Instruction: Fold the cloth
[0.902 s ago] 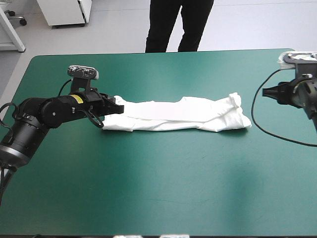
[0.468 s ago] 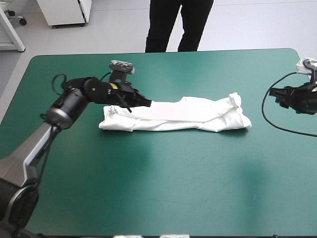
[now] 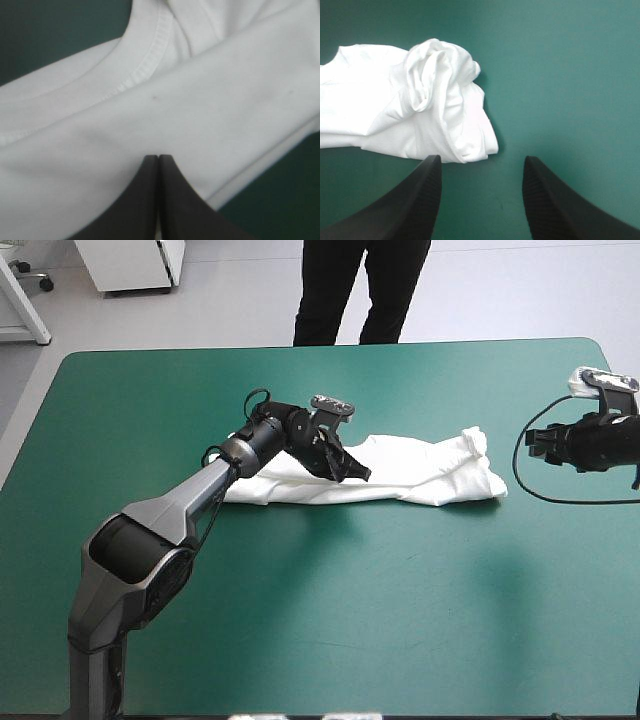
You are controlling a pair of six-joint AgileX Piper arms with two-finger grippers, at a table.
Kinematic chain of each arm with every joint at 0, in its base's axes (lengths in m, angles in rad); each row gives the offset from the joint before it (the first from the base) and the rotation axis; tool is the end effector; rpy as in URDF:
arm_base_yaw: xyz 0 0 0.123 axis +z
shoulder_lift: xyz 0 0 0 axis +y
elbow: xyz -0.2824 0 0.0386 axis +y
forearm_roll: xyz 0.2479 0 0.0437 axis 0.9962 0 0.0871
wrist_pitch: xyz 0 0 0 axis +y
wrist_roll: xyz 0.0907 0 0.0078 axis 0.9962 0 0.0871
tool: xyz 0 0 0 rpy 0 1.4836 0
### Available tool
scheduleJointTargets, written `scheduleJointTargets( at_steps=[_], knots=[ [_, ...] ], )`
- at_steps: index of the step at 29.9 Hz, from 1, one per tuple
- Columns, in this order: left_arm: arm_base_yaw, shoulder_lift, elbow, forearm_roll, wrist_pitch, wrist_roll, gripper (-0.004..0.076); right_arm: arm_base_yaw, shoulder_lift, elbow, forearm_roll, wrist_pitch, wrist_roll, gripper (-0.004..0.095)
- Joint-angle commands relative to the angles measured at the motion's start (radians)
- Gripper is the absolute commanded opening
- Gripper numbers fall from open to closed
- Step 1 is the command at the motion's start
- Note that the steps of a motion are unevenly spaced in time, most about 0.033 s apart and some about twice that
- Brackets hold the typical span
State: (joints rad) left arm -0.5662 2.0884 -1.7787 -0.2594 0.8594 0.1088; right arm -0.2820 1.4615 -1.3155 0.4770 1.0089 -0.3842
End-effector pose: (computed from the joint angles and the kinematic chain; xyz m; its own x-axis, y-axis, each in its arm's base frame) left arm 0.3837 -0.2648 0.2372 -0.7748 0.4196 -0.4729 0.5581 0.8053 -0.2000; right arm 0.3013 -0.0504 0.3439 -0.8163 0.1259 -0.5637 -0.0354 0.9632 0.2664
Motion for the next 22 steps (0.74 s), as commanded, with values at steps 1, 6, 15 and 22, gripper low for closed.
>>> scheduleJointTargets(
  at_steps=[1,6,15,22],
  knots=[
    [-0.003,-0.018,-0.055,-0.002,-0.001,-0.025,-0.0009,-0.008,-0.026,-0.024,0.094,-0.03,-0.06,0.0498],
    [-0.005,0.008,-0.055,0.003,0.022,-0.03,-0.0009,-0.006,0.037,-0.024,0.109,0.002,-0.063,0.062],
    [-0.02,0.008,-0.065,0.016,0.037,-0.034,-0.0009,-0.003,0.211,-0.024,0.226,0.036,-0.151,0.0638],
    [-0.022,0.008,-0.065,0.024,0.058,-0.034,-0.0009,0.036,0.331,-0.024,0.256,0.027,-0.196,0.0675]
  ],
)
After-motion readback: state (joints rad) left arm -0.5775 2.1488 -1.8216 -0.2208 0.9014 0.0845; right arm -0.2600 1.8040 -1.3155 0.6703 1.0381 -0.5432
